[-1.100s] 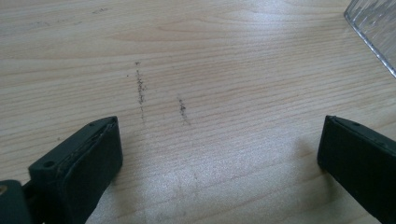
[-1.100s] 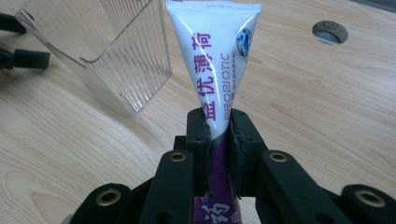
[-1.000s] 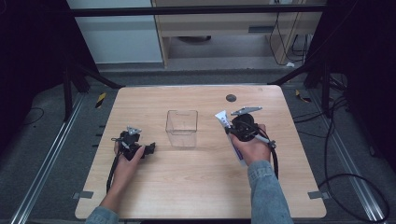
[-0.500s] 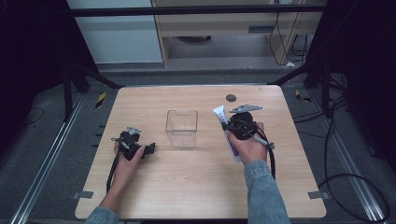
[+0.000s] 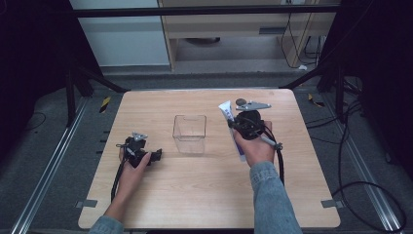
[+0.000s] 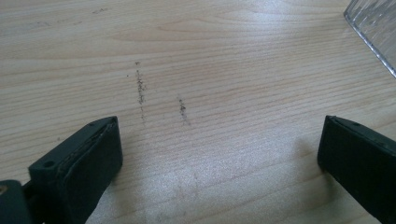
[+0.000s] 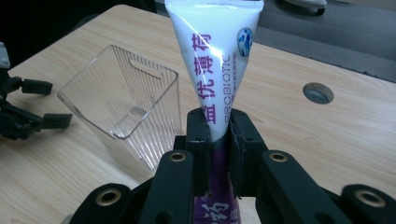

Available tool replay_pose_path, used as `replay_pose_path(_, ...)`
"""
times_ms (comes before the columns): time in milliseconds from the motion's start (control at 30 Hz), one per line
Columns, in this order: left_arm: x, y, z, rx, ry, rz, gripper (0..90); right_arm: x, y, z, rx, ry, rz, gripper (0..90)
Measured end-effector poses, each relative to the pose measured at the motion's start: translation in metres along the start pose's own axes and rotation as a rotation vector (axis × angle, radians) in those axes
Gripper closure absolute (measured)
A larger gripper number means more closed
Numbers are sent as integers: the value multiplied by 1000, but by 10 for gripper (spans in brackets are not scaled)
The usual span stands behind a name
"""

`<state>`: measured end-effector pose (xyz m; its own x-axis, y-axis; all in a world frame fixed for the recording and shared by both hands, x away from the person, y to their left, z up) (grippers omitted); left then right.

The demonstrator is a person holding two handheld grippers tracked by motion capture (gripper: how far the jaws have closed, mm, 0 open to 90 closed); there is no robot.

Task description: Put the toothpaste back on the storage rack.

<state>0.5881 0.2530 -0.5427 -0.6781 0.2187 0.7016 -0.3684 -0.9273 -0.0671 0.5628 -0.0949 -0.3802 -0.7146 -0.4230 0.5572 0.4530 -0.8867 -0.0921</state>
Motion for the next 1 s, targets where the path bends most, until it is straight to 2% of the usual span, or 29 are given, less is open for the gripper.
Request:
replay_pose_path(167, 0, 0, 0, 0, 0, 0, 0, -1, -5, 10, 13, 33, -4, 800)
replay_pose_path(433, 0, 0, 0, 3, 2, 0, 0, 5, -9, 28, -1, 90, 0, 800)
replay_pose_path(800, 0, 0, 0, -1, 2, -3, 0, 4, -15, 53, -3, 122, -9, 800)
replay_pose_path(1000, 0, 0, 0, -3, 1, -5, 0, -2, -24, 70, 4, 144, 0, 799)
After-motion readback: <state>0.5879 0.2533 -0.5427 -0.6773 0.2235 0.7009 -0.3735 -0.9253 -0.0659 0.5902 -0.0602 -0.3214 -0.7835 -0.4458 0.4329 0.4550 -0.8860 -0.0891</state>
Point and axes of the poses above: each handheld gripper's, and its own axes: x roughly backward along the jaws, z roughly out of its top, y roughly to its right, the point moved 5 cm from there along -x, roughly forward along the jaws, and after that the axes turned 4 degrees about -x, right-handed, at the moved point
